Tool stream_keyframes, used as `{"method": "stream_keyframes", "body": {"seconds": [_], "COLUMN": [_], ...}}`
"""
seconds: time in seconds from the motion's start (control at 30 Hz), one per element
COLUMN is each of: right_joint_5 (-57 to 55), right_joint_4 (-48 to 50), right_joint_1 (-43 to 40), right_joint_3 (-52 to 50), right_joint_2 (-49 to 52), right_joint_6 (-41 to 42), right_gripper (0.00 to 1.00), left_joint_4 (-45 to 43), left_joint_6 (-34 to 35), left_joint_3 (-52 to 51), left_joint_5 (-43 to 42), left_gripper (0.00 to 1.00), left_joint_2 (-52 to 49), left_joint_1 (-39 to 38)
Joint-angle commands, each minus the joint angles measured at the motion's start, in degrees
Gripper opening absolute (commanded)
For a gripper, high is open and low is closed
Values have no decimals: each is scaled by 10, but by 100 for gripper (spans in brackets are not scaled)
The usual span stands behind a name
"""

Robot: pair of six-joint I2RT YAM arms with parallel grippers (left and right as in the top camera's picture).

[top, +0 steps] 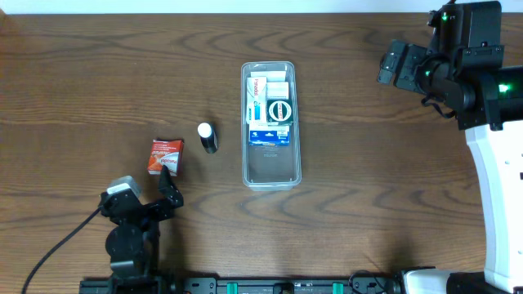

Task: Pack container
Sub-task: 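Reach the left gripper to the red Panadol Actifast box and grasp it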

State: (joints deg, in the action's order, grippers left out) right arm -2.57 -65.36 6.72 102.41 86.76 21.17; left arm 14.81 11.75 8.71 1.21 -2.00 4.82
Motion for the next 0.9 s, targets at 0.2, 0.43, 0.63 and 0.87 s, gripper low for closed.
{"method": "stream_keyframes", "body": {"seconds": [0.2, 0.43, 0.63, 0.87], "right_joint_5": [0, 0, 0, 0], "right_joint_4": [-1, -1, -1, -1], "right_joint_1": [-3, -3, -3, -3], "right_joint_3": [0, 0, 0, 0], "right_joint_2": [-9, -9, -9, -9], "right_joint_6": [-11, -11, -11, -11], "right_gripper": [99, 99, 99, 99], "left_joint_4": [91, 313, 361, 356], "left_joint_6": [-73, -137, -137, -161], "left_joint_3": [314, 565, 621, 621], "left_joint_5": [-8, -8, -8, -7], "left_gripper": [98, 98, 98, 98], "left_joint_2": [-307, -612, -735, -833], "left_joint_1": [1, 2, 3, 14]}}
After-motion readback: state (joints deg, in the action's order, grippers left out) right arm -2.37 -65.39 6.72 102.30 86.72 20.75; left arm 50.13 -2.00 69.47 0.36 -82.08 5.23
